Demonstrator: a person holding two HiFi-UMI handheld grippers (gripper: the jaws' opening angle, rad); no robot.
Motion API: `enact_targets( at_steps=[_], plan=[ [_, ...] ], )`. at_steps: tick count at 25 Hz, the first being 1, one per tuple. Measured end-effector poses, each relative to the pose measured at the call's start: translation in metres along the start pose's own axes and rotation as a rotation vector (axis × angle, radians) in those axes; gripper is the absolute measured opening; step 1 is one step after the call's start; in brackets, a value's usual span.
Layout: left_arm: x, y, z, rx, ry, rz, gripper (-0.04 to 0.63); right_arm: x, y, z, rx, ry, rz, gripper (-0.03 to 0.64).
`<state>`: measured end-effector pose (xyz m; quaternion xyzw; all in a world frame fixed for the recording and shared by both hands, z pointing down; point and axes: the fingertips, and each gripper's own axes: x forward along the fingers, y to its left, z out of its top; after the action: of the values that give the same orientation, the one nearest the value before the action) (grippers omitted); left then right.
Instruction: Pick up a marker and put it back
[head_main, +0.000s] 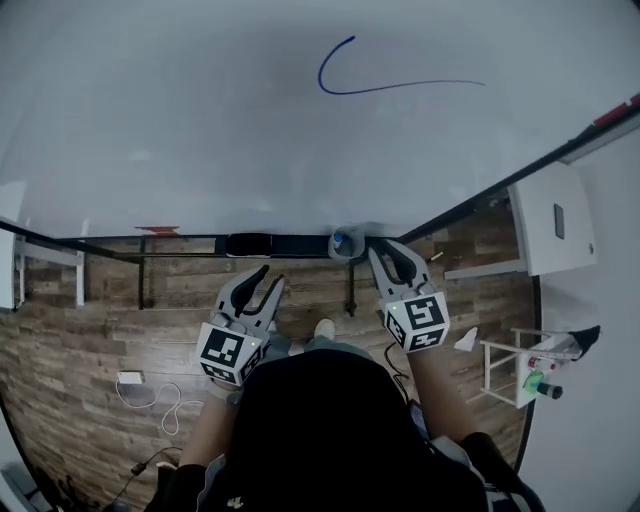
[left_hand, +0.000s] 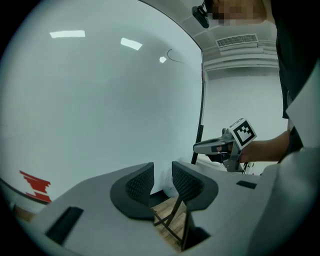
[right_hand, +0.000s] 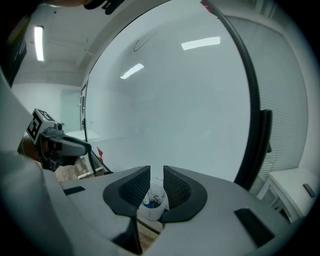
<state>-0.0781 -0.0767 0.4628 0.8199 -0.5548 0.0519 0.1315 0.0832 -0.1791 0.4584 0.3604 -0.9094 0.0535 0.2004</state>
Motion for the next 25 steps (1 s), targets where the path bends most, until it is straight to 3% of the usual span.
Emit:
enact_targets(
  at_steps=[15, 25],
  plan=[
    [0.078, -0.055, 0.02, 0.104, 0.025, -0.332, 0.126, -0.088, -0.044, -0.024, 0.146, -0.027, -0.284, 0.094],
    [0.106, -0.096, 0.017, 0.135, 0.05, -0.494, 0.126, -0.122, -0.045, -0.044, 0.198, -0.012, -0.39, 0.087]
  ],
)
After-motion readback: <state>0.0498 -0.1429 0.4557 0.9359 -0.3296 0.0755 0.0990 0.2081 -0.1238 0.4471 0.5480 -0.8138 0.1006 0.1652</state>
